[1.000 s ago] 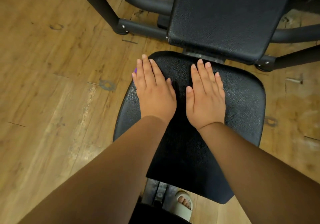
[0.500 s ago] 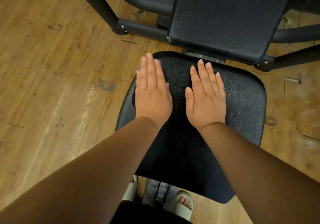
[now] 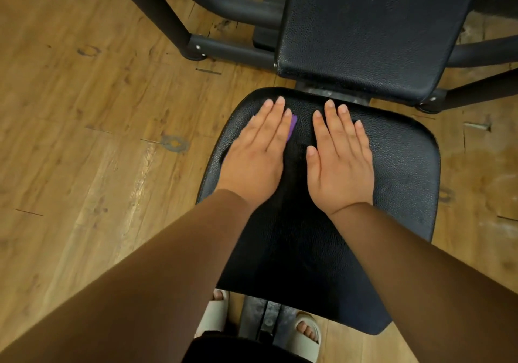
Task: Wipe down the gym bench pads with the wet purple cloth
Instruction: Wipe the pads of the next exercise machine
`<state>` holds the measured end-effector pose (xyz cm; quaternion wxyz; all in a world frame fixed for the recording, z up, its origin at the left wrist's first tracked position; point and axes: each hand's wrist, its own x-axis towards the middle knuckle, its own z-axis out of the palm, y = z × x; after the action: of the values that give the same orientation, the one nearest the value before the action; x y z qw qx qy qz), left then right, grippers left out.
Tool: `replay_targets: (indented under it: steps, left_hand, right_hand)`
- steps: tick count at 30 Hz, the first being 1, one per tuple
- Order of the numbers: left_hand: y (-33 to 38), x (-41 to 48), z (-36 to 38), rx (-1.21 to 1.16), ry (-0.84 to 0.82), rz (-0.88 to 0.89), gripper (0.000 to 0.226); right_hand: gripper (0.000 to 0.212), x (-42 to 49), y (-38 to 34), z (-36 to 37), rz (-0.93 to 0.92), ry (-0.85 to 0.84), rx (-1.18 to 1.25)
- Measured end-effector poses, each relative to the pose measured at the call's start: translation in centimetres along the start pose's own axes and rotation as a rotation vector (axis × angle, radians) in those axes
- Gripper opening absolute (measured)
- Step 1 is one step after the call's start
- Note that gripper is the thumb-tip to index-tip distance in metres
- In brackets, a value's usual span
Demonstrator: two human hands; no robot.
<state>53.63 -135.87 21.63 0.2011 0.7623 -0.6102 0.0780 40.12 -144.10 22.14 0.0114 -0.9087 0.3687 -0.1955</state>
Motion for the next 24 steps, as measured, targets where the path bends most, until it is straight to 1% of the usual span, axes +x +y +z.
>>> replay_targets:
  steps: [3, 5, 7, 9, 10, 11, 14, 15, 16, 19, 20, 21, 24]
  left_hand:
    - [-0.2, 1.9, -0.5, -0.004, 0.062, -0.123, 0.055]
    - [0.4, 2.3, -0.2, 0.019, 0.049, -0.13, 0.056]
    - [0.7, 1.0, 0.2, 0.074, -0.029, 0.011, 0.056]
    - [0.3, -0.5, 0.1, 0.046, -0.084, 0.165, 0.053]
    - [-0.2, -0.7, -0.1, 0.013, -0.077, 0.19, 0.052]
    - [-0.8, -0.5, -0.2, -0.009, -0.053, 0.167, 0.051]
    - [-1.5, 1.1, -0.5, -0.035, 0.044, -0.022, 0.049]
    - [-1.1, 1.2, -0.4, -0.035, 0.054, -0.031, 0.049]
    - [-0.8, 1.1, -0.1, -0.037, 0.035, 0.016, 0.049]
    - [-1.5, 0.2, 0.2, -0.069, -0.079, 0.275, 0.046]
    - [-2.2, 0.4, 0.0, -0.068, -0.087, 0.297, 0.045]
    - [-2.7, 0.8, -0.2, -0.06, -0.083, 0.276, 0.045]
    - [-2.4, 1.3, -0.7, -0.018, -0.009, 0.112, 0.047]
  right_hand:
    - [0.054, 0.0, 0.0, 0.0, -0.001, 0.002, -0.004]
    - [0.054, -0.1, 0.0, 0.0, -0.005, 0.001, -0.006]
    - [0.054, 0.0, 0.0, 0.0, -0.006, 0.004, -0.006]
    - [0.053, 0.0, 0.0, 0.1, -0.006, 0.001, -0.005]
    - [0.053, 0.0, 0.1, 0.1, -0.006, 0.002, -0.006]
    - [0.053, -0.1, 0.1, 0.1, -0.007, 0.004, -0.005]
    - [0.053, -0.1, 0.1, 0.2, -0.009, 0.008, -0.002]
    - [0.053, -0.1, 0.1, 0.2, -0.007, 0.01, -0.006]
    - [0.053, -0.1, 0.1, 0.1, -0.008, 0.013, -0.008]
    - [0.053, -0.1, 0.1, 0.1, -0.011, 0.009, -0.009]
    - [0.053, -0.1, 0.1, 0.1, -0.012, 0.009, -0.005]
    - [0.053, -0.1, 0.1, 0.1, -0.013, 0.012, -0.003]
    - [0.053, -0.1, 0.1, 0.1, -0.012, 0.013, -0.008]
